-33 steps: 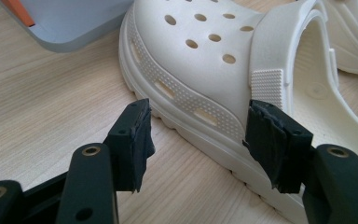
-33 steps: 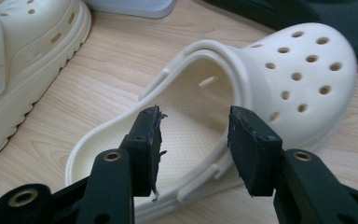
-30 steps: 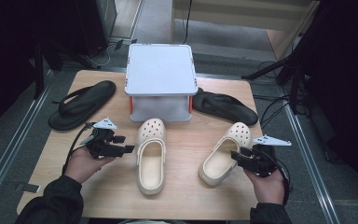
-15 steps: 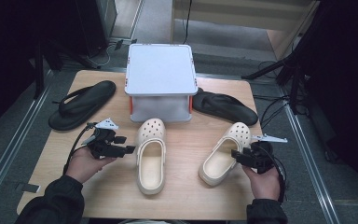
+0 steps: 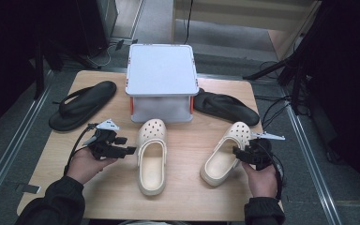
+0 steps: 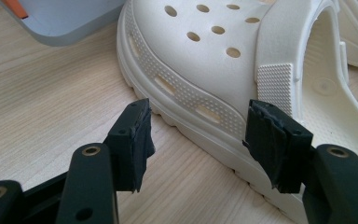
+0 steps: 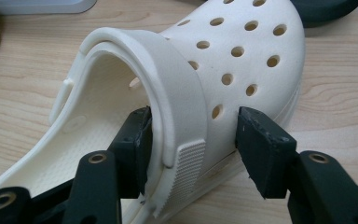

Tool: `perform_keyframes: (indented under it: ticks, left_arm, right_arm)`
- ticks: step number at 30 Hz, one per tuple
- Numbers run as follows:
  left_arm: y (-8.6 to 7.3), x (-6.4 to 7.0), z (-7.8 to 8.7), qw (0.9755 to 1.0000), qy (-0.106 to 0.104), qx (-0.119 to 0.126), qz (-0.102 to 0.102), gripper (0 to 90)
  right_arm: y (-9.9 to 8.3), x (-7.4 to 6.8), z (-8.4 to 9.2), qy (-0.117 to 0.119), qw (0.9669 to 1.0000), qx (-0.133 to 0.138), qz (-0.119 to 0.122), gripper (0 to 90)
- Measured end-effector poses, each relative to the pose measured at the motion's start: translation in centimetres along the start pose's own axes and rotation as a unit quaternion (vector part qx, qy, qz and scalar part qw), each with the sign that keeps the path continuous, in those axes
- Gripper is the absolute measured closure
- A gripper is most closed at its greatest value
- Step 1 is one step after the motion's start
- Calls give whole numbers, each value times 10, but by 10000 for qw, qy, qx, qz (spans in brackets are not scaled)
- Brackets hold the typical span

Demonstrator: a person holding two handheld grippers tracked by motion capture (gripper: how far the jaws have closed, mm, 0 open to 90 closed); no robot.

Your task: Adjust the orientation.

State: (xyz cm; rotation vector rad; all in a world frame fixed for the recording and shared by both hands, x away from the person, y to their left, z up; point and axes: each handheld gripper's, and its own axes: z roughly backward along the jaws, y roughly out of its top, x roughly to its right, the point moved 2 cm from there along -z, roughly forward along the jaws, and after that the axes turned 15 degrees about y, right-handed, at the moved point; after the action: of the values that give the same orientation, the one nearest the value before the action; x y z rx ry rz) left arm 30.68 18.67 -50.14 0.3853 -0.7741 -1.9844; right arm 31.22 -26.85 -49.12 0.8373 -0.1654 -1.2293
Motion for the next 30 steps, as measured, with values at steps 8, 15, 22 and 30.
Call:
perform_keyframes:
  ticks: [8,15,22,30]
  left_arm:
    - [0,0,0,10000,3,4,-9,412]
    - [0,-1,0,10000,29,10,-6,412]
    - [0,-1,0,10000,35,24,-12,412]
    - [0,-1,0,10000,32,16,-21,412]
  right_arm:
    - [1,0,1,2,10000,-12,-38,524]
    - [2,2,5,-22,10000,-18,39,634]
    - [2,2,8,-141,9996,-30,228,710]
    - [5,5,13,-227,9991,88,339,755]
